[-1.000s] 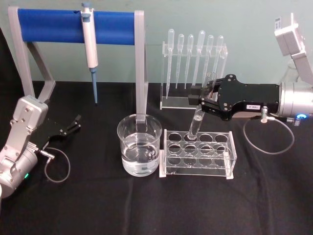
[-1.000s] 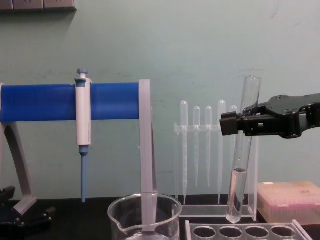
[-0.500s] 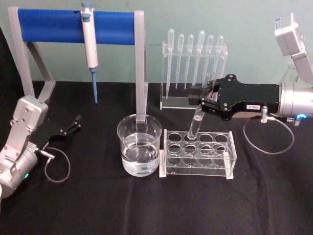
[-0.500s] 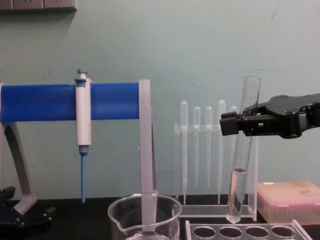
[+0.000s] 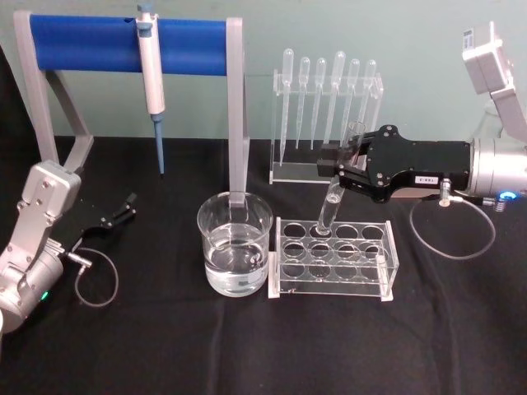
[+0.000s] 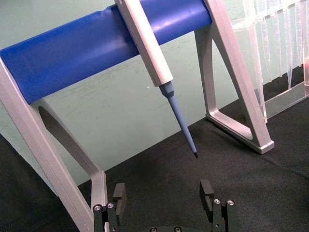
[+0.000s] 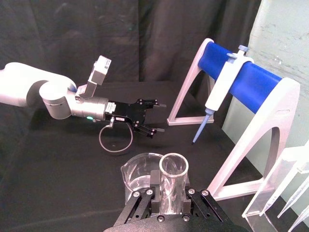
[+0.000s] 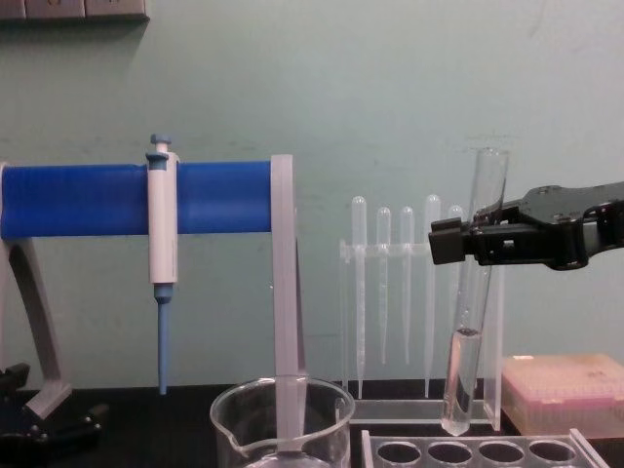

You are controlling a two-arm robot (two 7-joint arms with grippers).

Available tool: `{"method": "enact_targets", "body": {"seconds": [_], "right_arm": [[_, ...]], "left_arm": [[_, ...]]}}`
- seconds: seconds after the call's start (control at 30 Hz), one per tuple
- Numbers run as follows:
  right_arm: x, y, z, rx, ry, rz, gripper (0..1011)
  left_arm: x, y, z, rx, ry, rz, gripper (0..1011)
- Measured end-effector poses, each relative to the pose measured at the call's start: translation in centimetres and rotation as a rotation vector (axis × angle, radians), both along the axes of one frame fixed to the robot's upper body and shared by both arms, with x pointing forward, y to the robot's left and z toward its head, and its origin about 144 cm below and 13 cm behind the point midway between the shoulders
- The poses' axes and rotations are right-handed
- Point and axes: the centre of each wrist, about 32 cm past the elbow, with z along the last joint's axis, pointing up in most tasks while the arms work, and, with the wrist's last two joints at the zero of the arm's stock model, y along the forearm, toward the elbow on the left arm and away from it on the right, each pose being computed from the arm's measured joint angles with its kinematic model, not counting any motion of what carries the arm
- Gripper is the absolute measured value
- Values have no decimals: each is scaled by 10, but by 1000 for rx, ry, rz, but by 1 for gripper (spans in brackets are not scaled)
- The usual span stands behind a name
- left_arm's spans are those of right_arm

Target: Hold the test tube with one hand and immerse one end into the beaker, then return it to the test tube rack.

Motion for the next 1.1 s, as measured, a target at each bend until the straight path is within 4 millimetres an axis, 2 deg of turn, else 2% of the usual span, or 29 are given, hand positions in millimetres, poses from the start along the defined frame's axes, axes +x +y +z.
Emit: {"method": "enact_targets", "body": {"seconds": [1.1], "right_arm": [[0, 0, 0, 0, 0, 0, 222]], "left_arm": [[0, 0, 0, 0, 0, 0, 1000]]}}
